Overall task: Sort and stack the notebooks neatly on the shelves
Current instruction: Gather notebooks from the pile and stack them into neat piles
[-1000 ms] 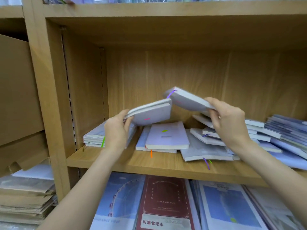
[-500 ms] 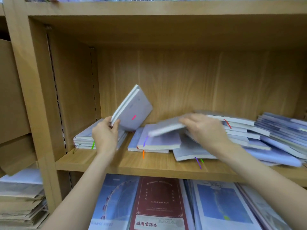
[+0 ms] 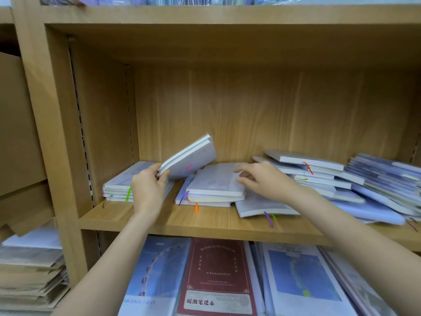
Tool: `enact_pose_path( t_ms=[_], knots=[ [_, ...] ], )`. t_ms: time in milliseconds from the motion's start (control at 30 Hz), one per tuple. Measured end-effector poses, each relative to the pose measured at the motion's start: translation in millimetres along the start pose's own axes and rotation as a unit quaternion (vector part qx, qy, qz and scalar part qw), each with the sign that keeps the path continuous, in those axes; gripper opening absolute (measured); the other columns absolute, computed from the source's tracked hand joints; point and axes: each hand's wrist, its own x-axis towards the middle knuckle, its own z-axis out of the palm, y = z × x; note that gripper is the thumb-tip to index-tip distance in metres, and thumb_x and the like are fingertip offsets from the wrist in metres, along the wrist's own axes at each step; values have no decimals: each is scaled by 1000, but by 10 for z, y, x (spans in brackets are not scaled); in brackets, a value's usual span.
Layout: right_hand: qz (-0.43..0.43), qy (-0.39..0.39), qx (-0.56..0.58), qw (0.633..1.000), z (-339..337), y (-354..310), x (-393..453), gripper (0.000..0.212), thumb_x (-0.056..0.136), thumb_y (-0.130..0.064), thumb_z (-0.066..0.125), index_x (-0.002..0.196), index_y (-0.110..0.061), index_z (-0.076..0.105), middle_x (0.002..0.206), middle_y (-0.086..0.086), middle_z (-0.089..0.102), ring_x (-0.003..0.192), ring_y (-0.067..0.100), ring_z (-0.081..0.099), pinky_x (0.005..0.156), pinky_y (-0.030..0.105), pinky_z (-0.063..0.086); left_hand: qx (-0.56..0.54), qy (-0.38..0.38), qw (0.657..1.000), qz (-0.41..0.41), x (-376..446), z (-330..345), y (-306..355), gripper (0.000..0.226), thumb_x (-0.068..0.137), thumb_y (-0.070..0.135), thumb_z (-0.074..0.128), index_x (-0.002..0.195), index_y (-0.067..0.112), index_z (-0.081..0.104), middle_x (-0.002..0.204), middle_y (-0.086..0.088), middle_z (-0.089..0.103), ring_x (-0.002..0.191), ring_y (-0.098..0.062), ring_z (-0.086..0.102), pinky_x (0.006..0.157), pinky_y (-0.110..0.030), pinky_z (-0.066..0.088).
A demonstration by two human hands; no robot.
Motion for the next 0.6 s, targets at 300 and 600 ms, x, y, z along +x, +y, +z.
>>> enact_pose_path(
  t_ms=[300,600],
  knots=[
    [12,165,23,986,-424,183,-420,21,93,-10,50,104,-8,69,91,6,73,89,23,65,81,30,45,4,-136,985,106,-375,141,193,32,82,1,65,113,8,66,100,-14,71,88,-30,67,76,-33,45],
    [123,223,15,967,-752,769,-823,24,89,-10,59,113,-8,65,110,6,68,94,14,63,81,16,33,28,-215,964,153,-319,272,610,48,79,20,54,126,11,56,134,-11,53,129,-31,42,109,-46,25]
  ],
)
